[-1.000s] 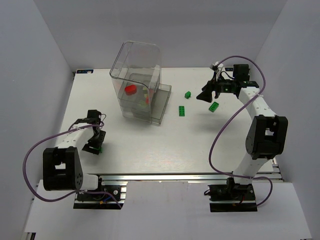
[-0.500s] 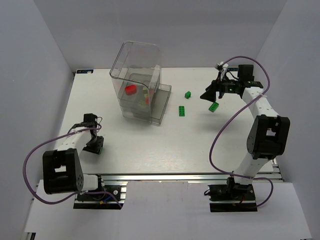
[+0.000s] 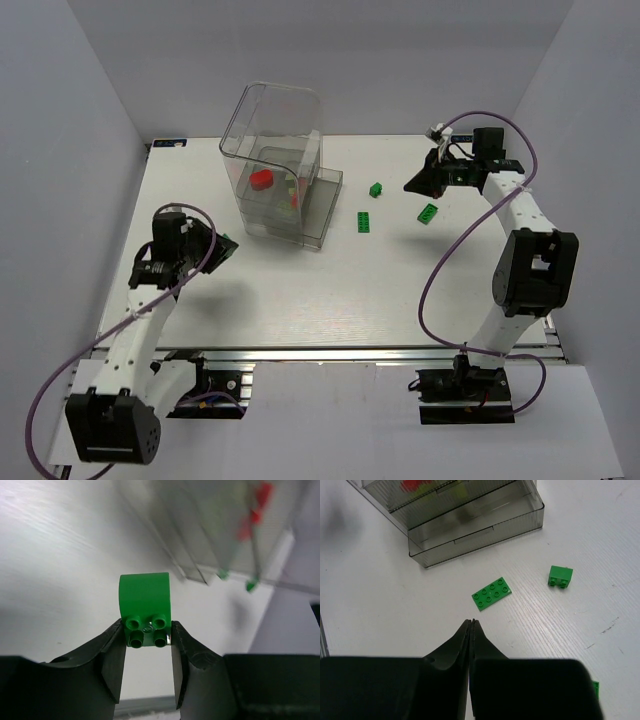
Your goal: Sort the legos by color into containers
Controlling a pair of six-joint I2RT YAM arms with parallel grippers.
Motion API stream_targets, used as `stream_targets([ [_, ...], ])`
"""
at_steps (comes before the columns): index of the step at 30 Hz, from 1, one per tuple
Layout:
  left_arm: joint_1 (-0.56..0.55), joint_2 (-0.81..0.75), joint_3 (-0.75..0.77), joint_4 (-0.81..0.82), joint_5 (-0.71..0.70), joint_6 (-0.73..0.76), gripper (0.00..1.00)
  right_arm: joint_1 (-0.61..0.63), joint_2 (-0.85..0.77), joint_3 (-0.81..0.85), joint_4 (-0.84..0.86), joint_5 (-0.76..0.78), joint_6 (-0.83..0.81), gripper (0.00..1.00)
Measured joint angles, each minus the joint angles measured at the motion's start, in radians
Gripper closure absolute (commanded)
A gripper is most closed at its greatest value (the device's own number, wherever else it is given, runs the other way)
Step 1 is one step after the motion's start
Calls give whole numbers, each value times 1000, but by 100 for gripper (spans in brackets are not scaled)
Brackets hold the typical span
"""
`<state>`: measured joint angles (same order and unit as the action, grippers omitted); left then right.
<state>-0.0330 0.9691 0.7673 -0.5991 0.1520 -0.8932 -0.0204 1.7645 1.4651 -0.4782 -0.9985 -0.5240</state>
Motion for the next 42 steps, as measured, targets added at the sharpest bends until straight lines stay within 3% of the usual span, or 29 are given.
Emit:
stream_targets([
  [5, -77, -96, -13, 86, 176, 70, 100, 2, 18, 42, 0, 10, 2, 100],
  [10, -190, -19, 102, 74, 252, 119, 100, 2, 23, 66, 2, 28, 24, 100],
  [18, -468, 270, 718, -3, 166, 199, 100, 3, 24, 85, 6, 61, 46, 100],
  [22, -616, 501, 1040, -52, 119, 278, 100, 3, 24, 85, 8, 90, 50, 100],
  [27, -727, 929, 1531, -204, 26, 389, 100, 2, 10, 71, 35, 190, 87, 63],
  [34, -718, 1135, 1540, -365, -193, 494, 100, -21, -32, 21, 121, 309, 179, 60],
  [42, -705, 1165, 1540, -365, -390, 610, 100, -37, -32, -8, 144, 336, 229, 60],
])
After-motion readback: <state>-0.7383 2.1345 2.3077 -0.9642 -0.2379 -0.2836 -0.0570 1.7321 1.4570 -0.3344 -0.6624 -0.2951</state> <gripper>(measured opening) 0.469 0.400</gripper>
